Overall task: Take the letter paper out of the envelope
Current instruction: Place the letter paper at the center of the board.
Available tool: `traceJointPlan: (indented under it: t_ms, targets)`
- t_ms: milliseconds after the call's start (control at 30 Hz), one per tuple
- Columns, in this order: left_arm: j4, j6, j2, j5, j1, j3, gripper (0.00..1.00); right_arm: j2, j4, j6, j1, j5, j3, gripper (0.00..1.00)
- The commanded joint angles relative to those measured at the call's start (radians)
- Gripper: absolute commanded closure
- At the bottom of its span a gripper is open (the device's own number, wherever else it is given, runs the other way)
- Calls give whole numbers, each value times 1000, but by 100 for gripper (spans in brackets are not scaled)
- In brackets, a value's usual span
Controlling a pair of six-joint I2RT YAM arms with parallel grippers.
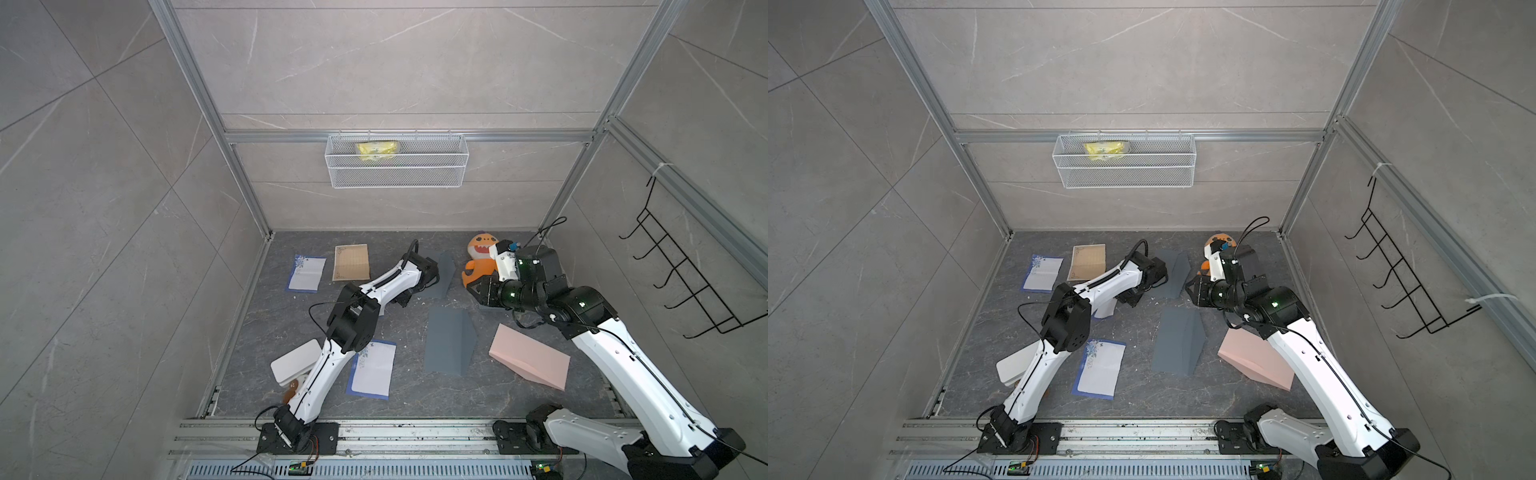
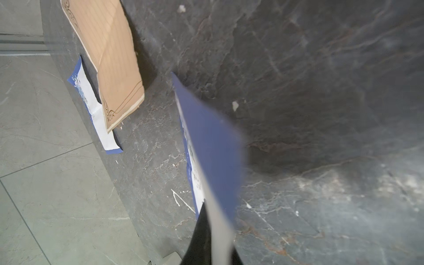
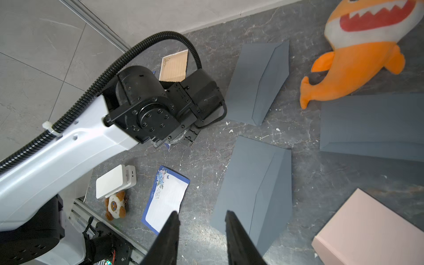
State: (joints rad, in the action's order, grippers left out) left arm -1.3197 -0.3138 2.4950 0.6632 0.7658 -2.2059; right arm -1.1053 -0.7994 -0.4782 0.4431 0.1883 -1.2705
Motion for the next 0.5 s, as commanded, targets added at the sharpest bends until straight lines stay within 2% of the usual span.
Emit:
traceJointPlan:
  t_ms: [0, 133, 267, 467]
  targets:
    - [-15, -29, 37, 29, 12, -53, 100, 21, -10, -59, 5, 19, 32, 60]
    - [2, -35, 71, 5, 12, -76, 100, 45, 26, -136, 6, 36, 102, 48]
    - [18, -39, 100, -21, 12, -85, 100, 70, 70, -210, 5, 51, 163, 42]
    - [34, -65, 125, -73, 12, -84, 100, 68, 59, -240, 5, 63, 179, 25]
